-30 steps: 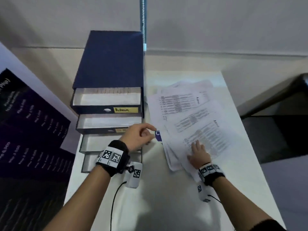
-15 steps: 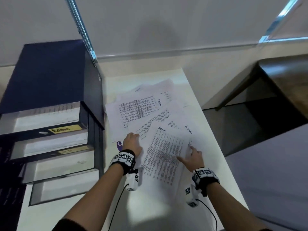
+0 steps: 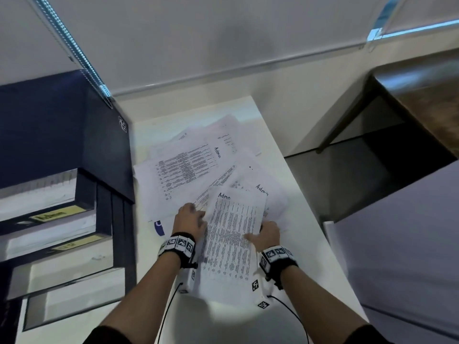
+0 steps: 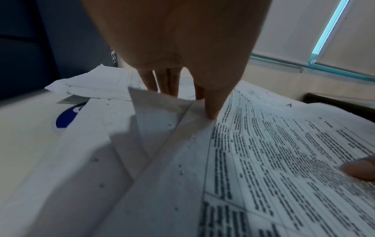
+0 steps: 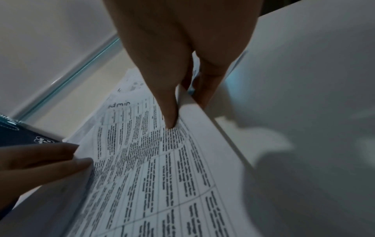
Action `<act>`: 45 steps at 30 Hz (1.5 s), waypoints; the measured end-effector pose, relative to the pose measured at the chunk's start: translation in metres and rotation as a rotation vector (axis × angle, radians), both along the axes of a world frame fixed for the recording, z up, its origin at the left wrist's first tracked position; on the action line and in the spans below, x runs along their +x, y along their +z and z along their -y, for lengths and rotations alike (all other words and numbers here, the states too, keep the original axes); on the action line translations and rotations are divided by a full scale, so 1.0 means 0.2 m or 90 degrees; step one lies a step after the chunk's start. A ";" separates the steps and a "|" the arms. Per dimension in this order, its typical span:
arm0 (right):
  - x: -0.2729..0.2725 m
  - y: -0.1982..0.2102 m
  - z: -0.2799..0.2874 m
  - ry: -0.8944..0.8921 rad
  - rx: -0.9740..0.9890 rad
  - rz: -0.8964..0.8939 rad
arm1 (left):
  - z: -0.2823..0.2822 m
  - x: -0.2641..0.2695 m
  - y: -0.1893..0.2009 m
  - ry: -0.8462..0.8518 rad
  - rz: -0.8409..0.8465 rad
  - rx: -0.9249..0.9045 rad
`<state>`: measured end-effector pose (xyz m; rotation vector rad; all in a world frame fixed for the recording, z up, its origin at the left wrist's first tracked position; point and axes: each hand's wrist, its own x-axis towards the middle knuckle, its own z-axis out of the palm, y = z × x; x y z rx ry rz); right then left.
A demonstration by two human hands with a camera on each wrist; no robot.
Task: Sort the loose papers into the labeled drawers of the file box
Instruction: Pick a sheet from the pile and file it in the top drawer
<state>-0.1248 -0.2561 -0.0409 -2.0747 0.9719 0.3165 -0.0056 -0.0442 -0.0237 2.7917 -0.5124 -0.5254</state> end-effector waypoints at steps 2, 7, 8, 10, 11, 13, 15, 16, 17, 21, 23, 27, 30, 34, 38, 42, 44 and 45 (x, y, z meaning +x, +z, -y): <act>-0.03 0.01 0.03 -0.034 0.042 0.005 | 0.00 -0.02 0.01 0.040 -0.044 -0.064; -0.19 0.02 0.21 -0.203 0.068 0.055 | -0.06 -0.05 0.03 0.152 -0.172 -0.222; -0.22 0.01 0.25 -0.211 0.040 0.052 | -0.08 -0.05 0.03 0.161 -0.191 -0.225; -0.26 0.01 0.30 -0.224 -0.005 0.053 | -0.13 -0.06 0.03 0.160 -0.240 -0.189; -0.28 0.03 0.31 -0.219 -0.023 0.060 | -0.17 -0.06 0.01 0.140 -0.267 -0.158; -0.30 0.06 0.31 -0.203 -0.010 0.071 | -0.21 -0.08 -0.01 0.107 -0.308 -0.127; -0.31 0.08 0.29 -0.162 0.015 0.063 | -0.22 -0.10 0.00 0.123 -0.313 -0.186; -0.30 0.09 0.27 -0.126 0.032 0.058 | -0.22 -0.12 0.00 0.151 -0.298 -0.221; -0.30 0.09 0.25 -0.086 0.051 0.050 | -0.20 -0.13 0.00 0.189 -0.279 -0.261; -0.30 0.08 0.17 0.038 0.090 0.019 | -0.15 -0.17 -0.01 0.277 -0.215 -0.346; -0.30 0.09 0.14 0.039 0.108 0.015 | -0.16 -0.19 -0.01 0.303 -0.223 -0.395; -0.30 0.10 0.06 0.014 0.108 0.011 | -0.18 -0.21 -0.02 0.293 -0.284 -0.380; -0.28 0.07 0.02 -0.058 0.119 0.021 | -0.15 -0.25 0.00 0.204 -0.307 -0.278; -0.22 0.13 -0.04 -0.051 0.124 0.037 | -0.08 -0.27 0.06 0.193 -0.287 -0.217; -0.08 0.26 0.01 -0.068 0.065 0.157 | -0.11 -0.22 0.24 0.183 -0.264 -0.371; 0.04 0.52 0.06 -0.150 0.212 0.364 | -0.17 -0.14 0.51 0.205 -0.208 -0.551; 0.08 0.66 0.03 -0.131 0.246 0.451 | -0.20 -0.12 0.61 0.214 -0.187 -0.629; 0.08 0.71 0.00 -0.111 0.229 0.482 | -0.23 -0.11 0.64 0.212 -0.187 -0.655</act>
